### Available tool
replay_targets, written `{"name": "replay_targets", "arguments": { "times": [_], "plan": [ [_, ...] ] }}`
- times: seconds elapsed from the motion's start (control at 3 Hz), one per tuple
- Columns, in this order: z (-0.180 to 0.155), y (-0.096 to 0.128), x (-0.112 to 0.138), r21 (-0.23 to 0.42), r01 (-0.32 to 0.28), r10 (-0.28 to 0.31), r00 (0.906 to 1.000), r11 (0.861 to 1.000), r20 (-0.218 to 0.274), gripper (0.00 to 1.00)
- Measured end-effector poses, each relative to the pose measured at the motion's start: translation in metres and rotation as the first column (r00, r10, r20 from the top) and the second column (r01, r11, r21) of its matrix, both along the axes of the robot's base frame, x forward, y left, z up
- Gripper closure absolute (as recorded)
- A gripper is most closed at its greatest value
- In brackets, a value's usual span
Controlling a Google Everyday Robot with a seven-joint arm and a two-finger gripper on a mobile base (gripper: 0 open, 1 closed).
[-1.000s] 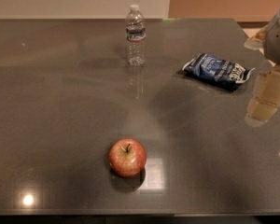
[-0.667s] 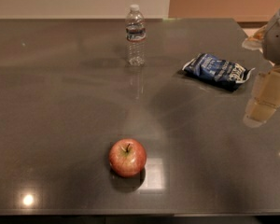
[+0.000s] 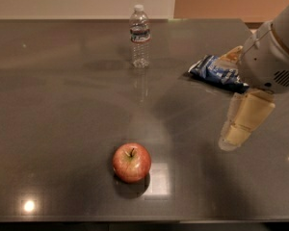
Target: Move apple near blue chip bag
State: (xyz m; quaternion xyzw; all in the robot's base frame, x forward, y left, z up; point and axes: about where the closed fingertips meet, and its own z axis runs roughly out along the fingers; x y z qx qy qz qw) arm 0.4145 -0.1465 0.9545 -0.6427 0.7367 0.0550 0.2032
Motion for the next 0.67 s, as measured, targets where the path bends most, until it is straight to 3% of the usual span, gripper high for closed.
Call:
{"name": "replay_targets", "arguments": {
  "times": [0.33, 0.67],
  "plan": [
    [-0.019, 0.046, -0.013, 0.083, -0.083, 0.085, 0.9962, 0.993, -0.019, 0.0],
    [-0.037, 0.084, -0.029, 0.111, -0.162, 0.166, 0.9858, 0.981, -0.029, 0.0]
  ]
}}
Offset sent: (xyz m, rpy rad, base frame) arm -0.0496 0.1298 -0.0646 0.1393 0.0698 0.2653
